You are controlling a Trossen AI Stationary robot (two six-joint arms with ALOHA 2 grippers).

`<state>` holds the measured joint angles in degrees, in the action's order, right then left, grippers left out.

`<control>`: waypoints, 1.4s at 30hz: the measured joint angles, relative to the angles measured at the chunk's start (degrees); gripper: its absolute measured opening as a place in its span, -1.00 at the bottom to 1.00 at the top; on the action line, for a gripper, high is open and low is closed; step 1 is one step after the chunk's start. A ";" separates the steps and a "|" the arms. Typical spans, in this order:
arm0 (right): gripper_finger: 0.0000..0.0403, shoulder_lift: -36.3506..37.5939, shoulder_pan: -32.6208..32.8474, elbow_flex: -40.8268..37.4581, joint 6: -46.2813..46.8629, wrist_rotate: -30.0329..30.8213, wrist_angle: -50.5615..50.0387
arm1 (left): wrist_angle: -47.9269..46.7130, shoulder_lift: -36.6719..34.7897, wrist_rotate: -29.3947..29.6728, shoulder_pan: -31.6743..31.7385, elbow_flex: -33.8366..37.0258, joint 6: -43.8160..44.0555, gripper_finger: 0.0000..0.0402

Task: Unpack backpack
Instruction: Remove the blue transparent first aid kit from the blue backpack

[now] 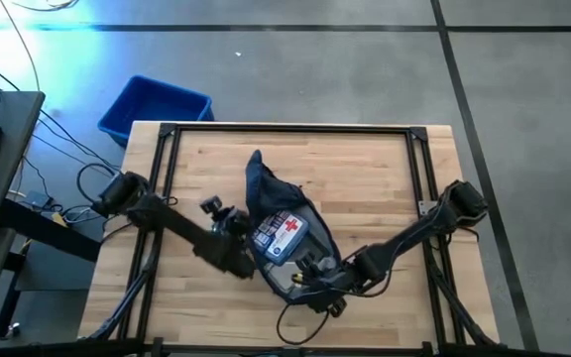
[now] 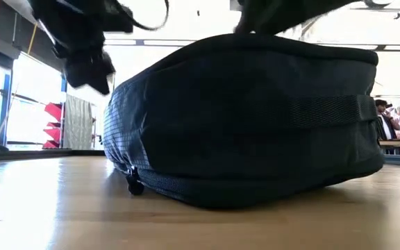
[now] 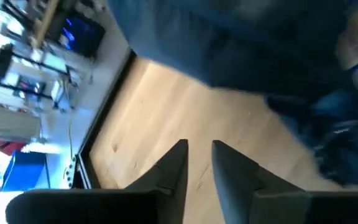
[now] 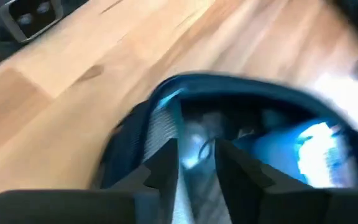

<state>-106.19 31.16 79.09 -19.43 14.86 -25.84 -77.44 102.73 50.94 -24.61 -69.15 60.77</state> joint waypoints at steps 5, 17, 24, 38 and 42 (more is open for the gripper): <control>-0.15 -0.71 0.64 0.02 -5.97 2.06 0.71 | 6.43 -6.80 -2.78 7.39 10.92 -3.87 -0.98; 0.25 -8.72 -0.38 -0.29 -11.80 25.80 2.29 | 72.02 -21.72 -19.20 21.05 40.42 -31.45 -1.00; 0.25 -11.33 -3.06 -0.22 -13.19 31.07 3.86 | 90.44 -18.36 -32.34 24.68 42.84 -37.00 -1.00; 0.25 -13.18 -7.52 -0.20 -22.89 28.36 14.79 | 104.88 -6.09 -40.86 24.38 42.62 -35.47 -1.00; 0.15 -13.18 -8.60 -0.49 -20.36 28.10 14.80 | 104.40 -6.90 -41.93 24.38 42.32 -35.84 -1.00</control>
<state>-119.37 22.56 78.61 -39.80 42.96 -11.04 26.96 95.83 9.00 -0.23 -26.83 24.93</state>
